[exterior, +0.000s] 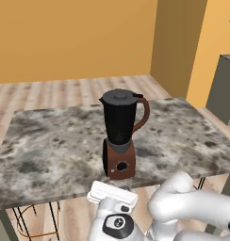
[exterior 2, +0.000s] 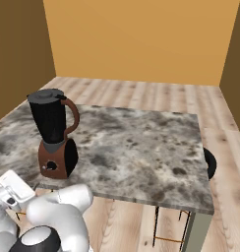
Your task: Open the blender lid, put the kiwi in the blender, close the lid, and start the blender.
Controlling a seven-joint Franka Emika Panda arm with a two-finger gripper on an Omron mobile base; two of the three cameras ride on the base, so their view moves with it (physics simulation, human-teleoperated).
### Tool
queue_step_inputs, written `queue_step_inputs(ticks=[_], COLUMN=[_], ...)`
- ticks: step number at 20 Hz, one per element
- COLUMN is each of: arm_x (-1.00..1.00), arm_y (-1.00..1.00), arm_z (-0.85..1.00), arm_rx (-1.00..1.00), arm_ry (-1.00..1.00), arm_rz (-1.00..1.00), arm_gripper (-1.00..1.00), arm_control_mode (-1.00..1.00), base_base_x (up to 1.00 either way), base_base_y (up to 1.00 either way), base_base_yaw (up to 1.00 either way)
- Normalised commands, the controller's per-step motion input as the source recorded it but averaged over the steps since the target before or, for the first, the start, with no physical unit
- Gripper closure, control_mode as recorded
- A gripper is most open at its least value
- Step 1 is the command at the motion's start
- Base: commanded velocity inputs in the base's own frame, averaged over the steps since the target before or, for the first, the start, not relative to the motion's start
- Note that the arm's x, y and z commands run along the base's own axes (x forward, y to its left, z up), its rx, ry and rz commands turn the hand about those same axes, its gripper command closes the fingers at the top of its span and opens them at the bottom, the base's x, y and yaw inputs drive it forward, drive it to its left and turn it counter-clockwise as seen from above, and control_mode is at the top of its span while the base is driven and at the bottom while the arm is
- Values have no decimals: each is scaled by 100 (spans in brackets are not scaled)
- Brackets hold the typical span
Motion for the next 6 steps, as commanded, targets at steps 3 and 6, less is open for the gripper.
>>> queue_step_inputs(ticks=[3,6], arm_x=[-35,-20], arm_y=[0,0], arm_z=[68,75], arm_rx=[-1,-4], arm_ry=[-10,-8], arm_rz=[0,0], arm_gripper=[-100,-100], arm_control_mode=[-100,-100], base_base_x=[0,0], base_base_y=[0,0], base_base_yaw=[0,0])
